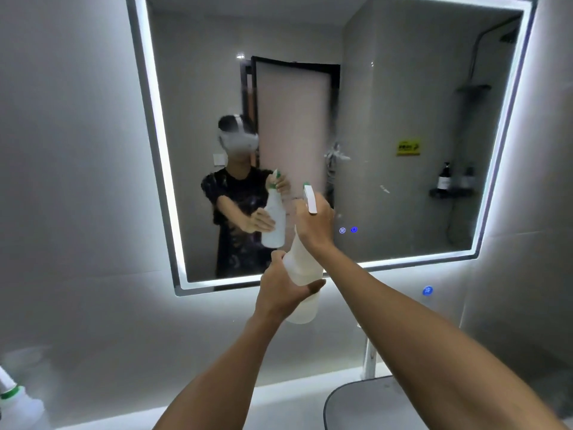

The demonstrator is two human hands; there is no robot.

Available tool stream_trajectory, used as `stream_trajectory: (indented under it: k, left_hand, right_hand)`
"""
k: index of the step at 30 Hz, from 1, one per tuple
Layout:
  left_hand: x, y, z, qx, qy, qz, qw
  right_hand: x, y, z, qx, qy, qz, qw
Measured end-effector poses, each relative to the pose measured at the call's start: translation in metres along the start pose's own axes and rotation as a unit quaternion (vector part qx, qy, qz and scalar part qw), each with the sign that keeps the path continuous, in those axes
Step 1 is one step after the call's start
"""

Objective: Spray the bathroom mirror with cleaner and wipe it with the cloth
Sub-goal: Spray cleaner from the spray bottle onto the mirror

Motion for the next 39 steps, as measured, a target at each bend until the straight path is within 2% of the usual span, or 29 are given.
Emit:
stream_trajectory:
  k: [6,15,30,39]
  left_hand:
    - [-0.001,0.003,0.005,-0.009,-0.032,0.006,0.999]
    - [0.002,0.002,0.015,-0.010,-0.025,0.019,0.999]
    - [0.041,-0.007,0.076,-0.050,0.012,0.035,0.998]
    - [0.051,-0.004,0.087,-0.062,0.019,0.047,0.997]
  right_hand:
    - [0.014,-0.005,-0.008,0.025,-0.007,0.045,0.999]
    - [0.013,-0.003,-0.017,0.043,0.008,0.029,0.999]
    - [0.031,-0.026,-0.081,0.070,0.001,0.019,0.997]
    - [0.037,-0.028,-0.101,0.091,0.047,0.014,0.995]
Point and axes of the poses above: each hand's wrist, its own y-axis away from the middle knuckle, its own z-axis out of the palm, x = y × z, the point moved 4 cm from there along -y, towards the middle knuckle, and after that the axes turned 1 degree about z, right-handed, at the moved point
